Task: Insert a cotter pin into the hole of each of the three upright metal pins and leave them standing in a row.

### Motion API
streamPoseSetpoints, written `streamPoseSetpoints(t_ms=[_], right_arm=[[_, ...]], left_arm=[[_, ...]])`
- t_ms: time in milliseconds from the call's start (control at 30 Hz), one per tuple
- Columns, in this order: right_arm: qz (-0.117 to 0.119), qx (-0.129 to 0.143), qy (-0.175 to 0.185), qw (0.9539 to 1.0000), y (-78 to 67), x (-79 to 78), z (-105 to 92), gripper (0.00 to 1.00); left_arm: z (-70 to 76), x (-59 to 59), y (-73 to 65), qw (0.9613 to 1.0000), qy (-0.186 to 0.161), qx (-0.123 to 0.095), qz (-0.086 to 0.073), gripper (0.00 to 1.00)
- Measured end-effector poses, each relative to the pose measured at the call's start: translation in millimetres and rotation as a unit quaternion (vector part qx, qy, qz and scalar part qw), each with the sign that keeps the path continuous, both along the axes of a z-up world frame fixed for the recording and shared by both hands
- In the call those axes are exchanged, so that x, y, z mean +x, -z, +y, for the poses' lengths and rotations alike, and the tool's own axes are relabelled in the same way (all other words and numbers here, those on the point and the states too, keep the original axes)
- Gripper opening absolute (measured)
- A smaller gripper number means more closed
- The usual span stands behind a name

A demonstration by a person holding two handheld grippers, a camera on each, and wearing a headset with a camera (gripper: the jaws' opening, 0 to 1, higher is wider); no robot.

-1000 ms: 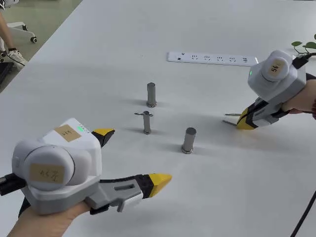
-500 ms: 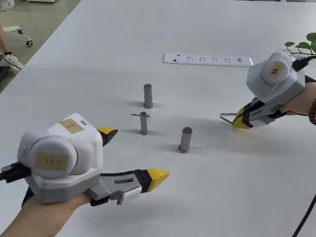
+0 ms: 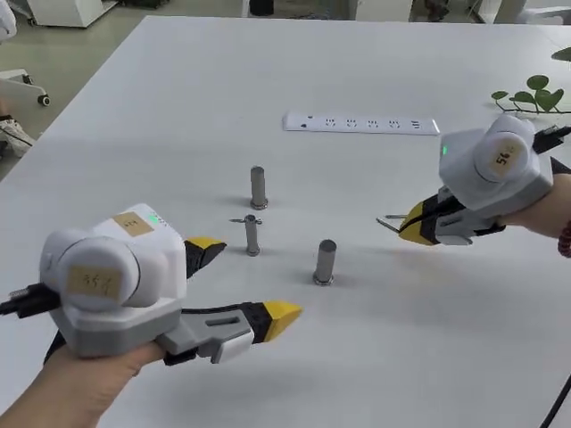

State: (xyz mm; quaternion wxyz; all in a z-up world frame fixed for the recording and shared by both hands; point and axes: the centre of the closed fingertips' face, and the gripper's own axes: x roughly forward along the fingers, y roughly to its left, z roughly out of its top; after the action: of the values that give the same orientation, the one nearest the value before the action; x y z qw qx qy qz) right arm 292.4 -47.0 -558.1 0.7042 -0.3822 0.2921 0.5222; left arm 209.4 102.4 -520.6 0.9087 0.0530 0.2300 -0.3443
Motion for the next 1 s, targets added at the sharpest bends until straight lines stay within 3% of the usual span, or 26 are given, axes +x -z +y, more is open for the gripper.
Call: streamPoseSetpoints(t_ms=[200,400,500,533,600,700,1000], right_arm=[[-0.015,0.013,-0.029,0.9994,-10.2,-17.8,19.0,0.00],[-0.025,0.027,-0.060,0.9975,-20.0,-35.9,36.8,0.00],[-0.031,0.031,-0.073,0.9964,-23.6,-42.5,43.9,0.00],[-0.035,0.032,-0.078,0.9958,-24.4,-43.6,46.0,0.00],[-0.037,0.029,-0.086,0.9952,-25.0,-47.8,49.3,0.00],[-0.049,0.025,-0.104,0.9931,-26.1,-54.6,54.5,0.00],[-0.076,0.021,-0.149,0.9857,-31.0,-72.5,70.2,0.00]], left_arm=[[-1.5,2.1,7.0,0.9998,0.009,0.014,0.012,0.59],[-7.9,4.7,0.5,0.9998,0.015,-0.002,0.014,0.52],[-10.8,5.7,-0.7,0.9995,0.016,-0.014,0.025,0.47],[-11.5,5.7,0.1,0.9992,0.014,-0.018,0.032,0.46],[-11.6,3.4,5.3,0.9979,0.008,-0.022,0.060,0.42],[-14.6,1.9,5.1,0.9971,0.008,-0.032,0.069,0.36],[-32.5,-9.0,-0.9,0.9883,0.016,-0.097,0.117,0.26]])
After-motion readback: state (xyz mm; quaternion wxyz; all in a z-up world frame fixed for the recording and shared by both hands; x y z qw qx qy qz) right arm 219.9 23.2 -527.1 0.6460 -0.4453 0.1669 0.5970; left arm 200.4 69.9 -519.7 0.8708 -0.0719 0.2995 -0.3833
